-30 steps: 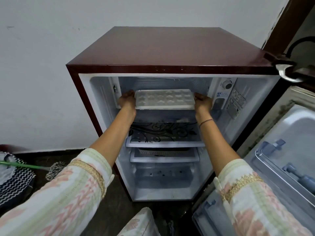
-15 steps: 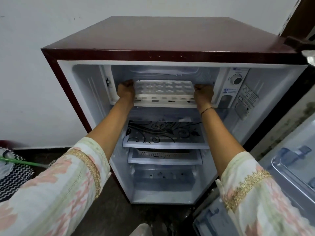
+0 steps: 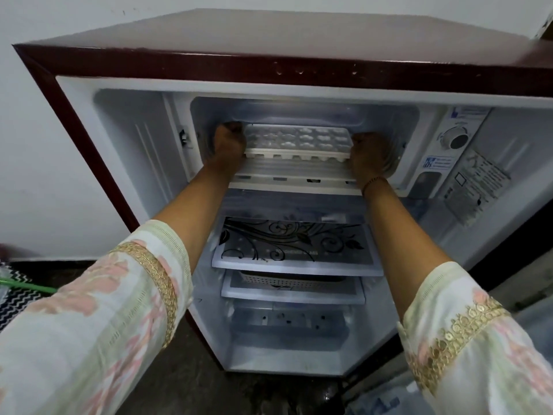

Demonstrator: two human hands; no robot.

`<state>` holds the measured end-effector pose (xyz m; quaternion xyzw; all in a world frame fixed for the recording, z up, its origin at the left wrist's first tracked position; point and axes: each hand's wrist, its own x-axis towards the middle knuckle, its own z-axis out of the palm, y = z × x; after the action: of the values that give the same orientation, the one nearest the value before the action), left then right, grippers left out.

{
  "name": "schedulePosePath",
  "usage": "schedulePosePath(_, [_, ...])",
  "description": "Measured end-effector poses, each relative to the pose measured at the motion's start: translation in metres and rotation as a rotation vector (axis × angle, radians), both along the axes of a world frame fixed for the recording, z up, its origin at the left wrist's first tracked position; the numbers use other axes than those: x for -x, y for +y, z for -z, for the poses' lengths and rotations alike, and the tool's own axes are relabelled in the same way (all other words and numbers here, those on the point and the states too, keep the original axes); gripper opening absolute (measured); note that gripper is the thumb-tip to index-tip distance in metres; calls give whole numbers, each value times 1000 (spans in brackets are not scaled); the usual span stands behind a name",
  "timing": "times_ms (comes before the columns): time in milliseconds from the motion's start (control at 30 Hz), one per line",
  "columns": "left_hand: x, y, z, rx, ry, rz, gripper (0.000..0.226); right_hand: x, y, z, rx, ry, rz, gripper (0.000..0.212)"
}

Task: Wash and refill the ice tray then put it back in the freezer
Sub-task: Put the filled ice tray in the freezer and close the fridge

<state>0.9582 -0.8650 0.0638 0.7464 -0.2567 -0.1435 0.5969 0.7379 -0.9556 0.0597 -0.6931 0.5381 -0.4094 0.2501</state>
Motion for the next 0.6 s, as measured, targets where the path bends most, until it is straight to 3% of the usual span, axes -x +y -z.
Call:
schedulePosePath(100, [-9, -10, 1, 36, 47, 23, 32, -7, -13, 4, -6, 81, -15, 33])
schedulePosePath(167, [-21, -22, 10, 81, 76, 21, 33, -11, -18, 8, -11, 130, 5, 37])
schedulePosePath(467, [-17, -12, 9, 50, -21, -16, 32, -12, -17, 8, 57, 83, 38, 38])
schedulePosePath(600, [-12, -4, 7, -9, -148, -13, 35, -15, -2, 2, 192, 46, -46, 44])
